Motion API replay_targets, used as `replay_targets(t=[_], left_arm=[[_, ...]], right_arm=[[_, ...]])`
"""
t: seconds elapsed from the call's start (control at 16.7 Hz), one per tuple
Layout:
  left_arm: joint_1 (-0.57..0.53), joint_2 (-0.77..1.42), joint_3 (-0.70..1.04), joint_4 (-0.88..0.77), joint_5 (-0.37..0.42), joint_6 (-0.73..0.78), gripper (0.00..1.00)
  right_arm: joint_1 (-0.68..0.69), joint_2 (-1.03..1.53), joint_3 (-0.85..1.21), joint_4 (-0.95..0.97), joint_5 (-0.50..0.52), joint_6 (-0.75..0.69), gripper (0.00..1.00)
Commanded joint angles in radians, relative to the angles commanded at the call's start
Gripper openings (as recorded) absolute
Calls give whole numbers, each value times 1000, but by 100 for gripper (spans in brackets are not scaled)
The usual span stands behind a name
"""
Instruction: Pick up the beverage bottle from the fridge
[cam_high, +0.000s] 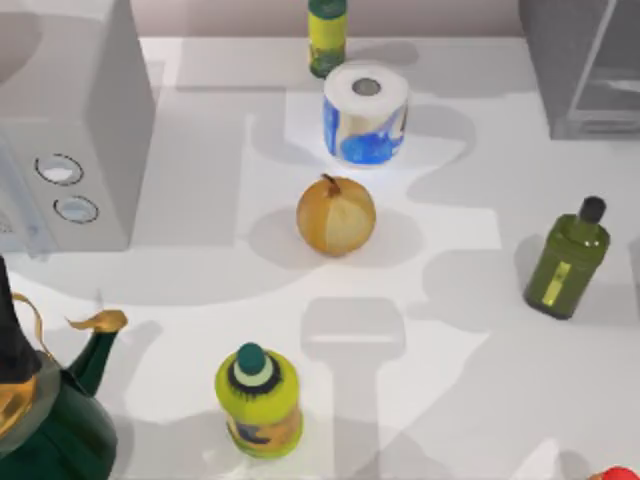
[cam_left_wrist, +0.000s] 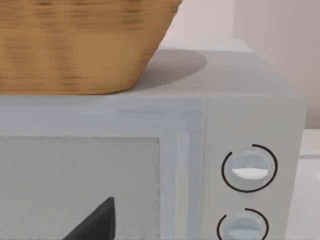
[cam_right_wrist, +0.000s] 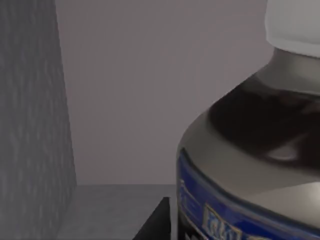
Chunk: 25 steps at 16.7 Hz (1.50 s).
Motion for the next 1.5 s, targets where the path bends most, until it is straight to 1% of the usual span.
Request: replay_targets(t=[0.18, 0.3, 0.72, 0.9, 1.14, 1.5], left_arm=[[0, 0, 0, 0, 0, 0, 100], [0, 0, 0, 0, 0, 0, 100], [0, 0, 0, 0, 0, 0, 100], [0, 0, 0, 0, 0, 0, 100], [0, 0, 0, 0, 0, 0, 100], [0, 0, 0, 0, 0, 0, 100]], right_arm=[[-16, -97, -159, 48, -14, 0, 0], [-23, -141, -215, 72, -21, 0, 0], [-18, -155, -230, 71, -21, 1, 0], [-6, -238, -268, 23, -10, -3, 0], [24, -491, -376, -110, 18, -10, 0], [88, -1102, -644, -429, 76, -13, 0]])
